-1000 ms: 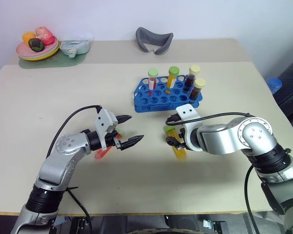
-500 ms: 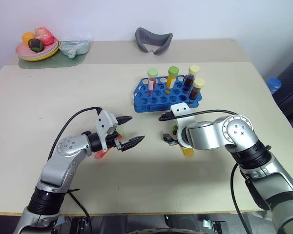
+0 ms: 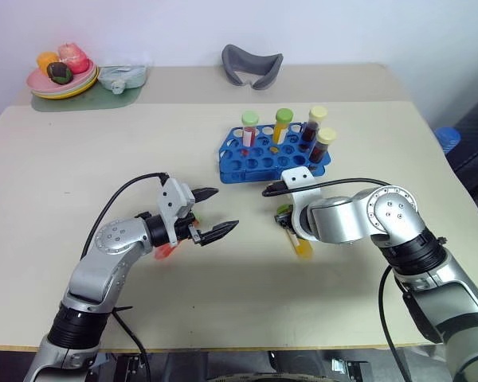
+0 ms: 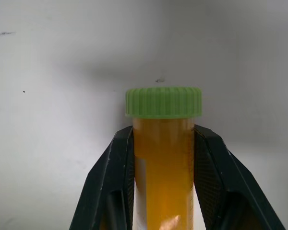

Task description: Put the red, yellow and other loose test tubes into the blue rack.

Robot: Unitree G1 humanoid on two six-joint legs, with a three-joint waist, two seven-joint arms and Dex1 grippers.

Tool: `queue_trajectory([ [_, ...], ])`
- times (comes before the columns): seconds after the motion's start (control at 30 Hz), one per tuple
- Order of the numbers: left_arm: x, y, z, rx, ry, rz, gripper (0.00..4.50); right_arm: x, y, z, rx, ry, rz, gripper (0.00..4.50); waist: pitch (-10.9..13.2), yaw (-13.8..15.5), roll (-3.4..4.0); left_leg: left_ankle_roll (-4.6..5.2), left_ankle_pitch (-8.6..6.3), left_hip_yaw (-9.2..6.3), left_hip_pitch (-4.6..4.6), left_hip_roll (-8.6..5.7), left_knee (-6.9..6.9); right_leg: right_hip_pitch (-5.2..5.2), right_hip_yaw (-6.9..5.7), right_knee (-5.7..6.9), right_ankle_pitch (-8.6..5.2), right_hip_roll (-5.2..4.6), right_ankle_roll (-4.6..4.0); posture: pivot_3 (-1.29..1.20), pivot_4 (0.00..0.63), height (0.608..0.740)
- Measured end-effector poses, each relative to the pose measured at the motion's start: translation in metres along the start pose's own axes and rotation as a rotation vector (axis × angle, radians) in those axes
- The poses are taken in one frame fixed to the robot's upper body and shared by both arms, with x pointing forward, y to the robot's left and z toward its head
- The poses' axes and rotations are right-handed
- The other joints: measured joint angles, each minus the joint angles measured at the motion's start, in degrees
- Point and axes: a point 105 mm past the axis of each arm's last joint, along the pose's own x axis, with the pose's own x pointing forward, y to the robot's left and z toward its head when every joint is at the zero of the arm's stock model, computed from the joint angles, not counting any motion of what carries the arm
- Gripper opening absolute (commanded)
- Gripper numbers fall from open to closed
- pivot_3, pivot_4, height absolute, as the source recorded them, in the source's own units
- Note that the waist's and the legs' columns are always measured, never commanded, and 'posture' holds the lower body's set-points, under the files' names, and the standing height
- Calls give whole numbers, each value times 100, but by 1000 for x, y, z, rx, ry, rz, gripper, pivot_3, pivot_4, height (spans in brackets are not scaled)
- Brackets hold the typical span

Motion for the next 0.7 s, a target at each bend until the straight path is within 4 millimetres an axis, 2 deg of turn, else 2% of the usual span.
queue_trajectory([
  [0.17,1,-1,-1,-7,7,-6,4500,-3,-5,-2,-48,14,74,1470,0,35,0,1,0,0,-6,-1,0,-3,-1,-6,0,-1,0,0,150,740],
  [0.27,3,-3,-2,-14,10,-14,4500,-4,-2,-2,-51,22,159,2353,0,18,0,2,-1,0,-5,1,-3,-8,0,-4,0,3,0,0,150,740],
  [0.37,3,-4,-4,-19,10,-19,4500,-7,2,-2,-66,24,199,3846,0,22,1,2,-1,-1,-7,2,-5,-11,0,-2,0,3,0,0,150,740],
  [0.4,2,-5,-4,-21,11,-21,4500,-8,3,-2,-72,24,208,4265,0,27,1,2,-1,0,-8,2,-3,-11,0,-3,0,2,0,0,150,740],
  [0.43,2,-5,-5,-21,12,-23,4500,-9,4,-3,-80,23,216,4459,0,29,1,2,-1,0,-10,1,-2,-11,0,-4,0,1,0,0,150,740],
  [0.7,2,-7,-6,-26,10,-26,4500,-10,3,-5,-83,26,232,4459,0,39,1,2,-1,0,-11,0,-2,-11,-1,-5,0,0,0,0,150,740],
])
